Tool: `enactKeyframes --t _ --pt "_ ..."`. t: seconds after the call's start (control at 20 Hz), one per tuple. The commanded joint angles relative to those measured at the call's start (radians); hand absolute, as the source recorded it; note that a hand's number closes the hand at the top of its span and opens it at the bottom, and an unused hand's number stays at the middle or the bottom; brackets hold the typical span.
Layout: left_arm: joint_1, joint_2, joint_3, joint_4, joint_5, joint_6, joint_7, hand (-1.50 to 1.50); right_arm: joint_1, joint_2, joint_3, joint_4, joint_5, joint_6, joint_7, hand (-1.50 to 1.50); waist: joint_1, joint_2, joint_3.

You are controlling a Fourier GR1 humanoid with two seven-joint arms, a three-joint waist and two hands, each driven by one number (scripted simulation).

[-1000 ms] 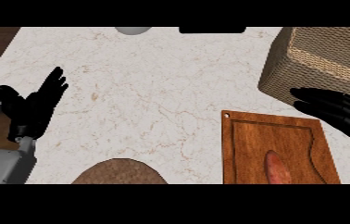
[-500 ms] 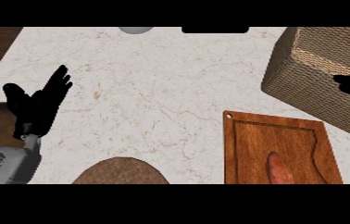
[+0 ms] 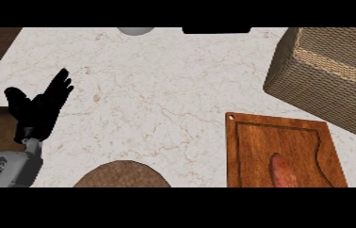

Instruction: Pick the sweet potato from the cutting board and place it in the basket

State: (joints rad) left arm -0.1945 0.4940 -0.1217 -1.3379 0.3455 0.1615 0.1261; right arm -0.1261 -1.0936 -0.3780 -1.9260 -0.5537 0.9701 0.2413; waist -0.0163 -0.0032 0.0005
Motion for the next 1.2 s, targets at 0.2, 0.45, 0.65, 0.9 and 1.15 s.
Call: enactKeyframes --t 0.2,0.45,0.65,0.9,1.15 --pt "0.027 -0.004 0.025 -0.107 -0.031 0.001 0.066 0.0 0.128 0.286 -0.086 -0.038 0.269 0.13 -0.148 -1.5 0.017 0.001 0.001" --pt "-0.006 -0.028 0.046 -0.049 -0.033 -0.032 0.07 0.0 0.187 0.501 -0.03 -0.146 0.509 0.078 -0.257 -1.5 0.014 0.003 0.001" --pt "0.028 -0.069 0.031 -0.019 -0.078 -0.022 -0.012 0.0 0.238 0.642 0.079 -0.152 0.735 0.0 -0.379 -1.5 0.016 0.004 0.002" --pt "0.002 -0.026 0.085 -0.039 -0.055 -0.071 0.055 0.0 0.247 0.685 0.16 -0.014 0.829 -0.078 -0.502 -1.5 0.02 0.003 0.001" --pt "-0.032 -0.045 0.118 0.021 -0.064 -0.112 0.039 0.0 0.213 0.662 0.294 0.094 1.058 -0.193 -0.586 -1.5 0.017 0.005 0.0"
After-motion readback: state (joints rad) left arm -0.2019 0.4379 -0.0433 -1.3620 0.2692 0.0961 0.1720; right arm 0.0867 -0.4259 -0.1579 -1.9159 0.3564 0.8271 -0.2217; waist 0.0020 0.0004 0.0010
